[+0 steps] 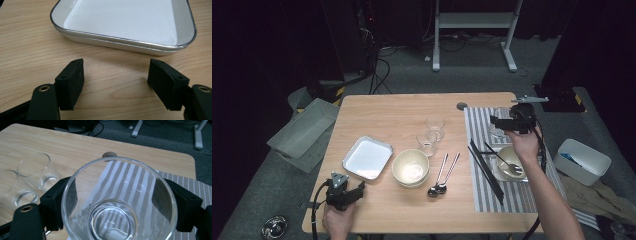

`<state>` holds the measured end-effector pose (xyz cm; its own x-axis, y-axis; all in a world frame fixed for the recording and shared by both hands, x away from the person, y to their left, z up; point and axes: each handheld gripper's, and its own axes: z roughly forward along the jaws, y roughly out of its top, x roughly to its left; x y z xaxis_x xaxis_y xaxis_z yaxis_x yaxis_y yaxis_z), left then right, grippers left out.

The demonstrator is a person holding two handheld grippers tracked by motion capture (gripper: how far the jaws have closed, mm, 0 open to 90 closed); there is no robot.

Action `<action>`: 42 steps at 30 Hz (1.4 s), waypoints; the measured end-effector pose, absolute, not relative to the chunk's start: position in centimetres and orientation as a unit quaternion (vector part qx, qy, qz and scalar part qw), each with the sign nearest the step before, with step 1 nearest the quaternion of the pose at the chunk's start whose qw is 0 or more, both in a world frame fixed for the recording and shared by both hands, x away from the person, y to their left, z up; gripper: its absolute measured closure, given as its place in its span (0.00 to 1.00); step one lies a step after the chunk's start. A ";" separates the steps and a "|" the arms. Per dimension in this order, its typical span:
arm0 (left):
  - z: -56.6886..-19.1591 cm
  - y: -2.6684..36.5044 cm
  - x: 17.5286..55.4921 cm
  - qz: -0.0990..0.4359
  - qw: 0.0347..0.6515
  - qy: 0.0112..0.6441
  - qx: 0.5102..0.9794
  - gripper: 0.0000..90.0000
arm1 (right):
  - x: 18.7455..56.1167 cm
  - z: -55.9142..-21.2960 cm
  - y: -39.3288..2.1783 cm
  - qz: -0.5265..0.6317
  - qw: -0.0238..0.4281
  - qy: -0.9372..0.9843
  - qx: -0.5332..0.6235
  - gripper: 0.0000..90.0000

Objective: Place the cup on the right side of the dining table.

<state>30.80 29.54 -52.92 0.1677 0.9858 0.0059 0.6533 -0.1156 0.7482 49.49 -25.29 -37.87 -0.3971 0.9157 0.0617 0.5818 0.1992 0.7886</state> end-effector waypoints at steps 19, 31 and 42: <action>-52.9 29.5 30.8 0.267 0.311 0.588 0.697 0.33 | 50.5 -39.3 -25.6 0.363 0.216 0.748 0.513 0.20; -52.9 29.5 30.8 0.268 0.310 0.590 0.696 0.33 | 51.3 -40.5 -25.5 0.360 0.210 0.748 0.516 0.20; -52.9 29.6 30.8 0.269 0.310 0.590 0.695 0.33 | 52.1 -41.6 -25.7 0.352 0.205 0.744 0.530 0.20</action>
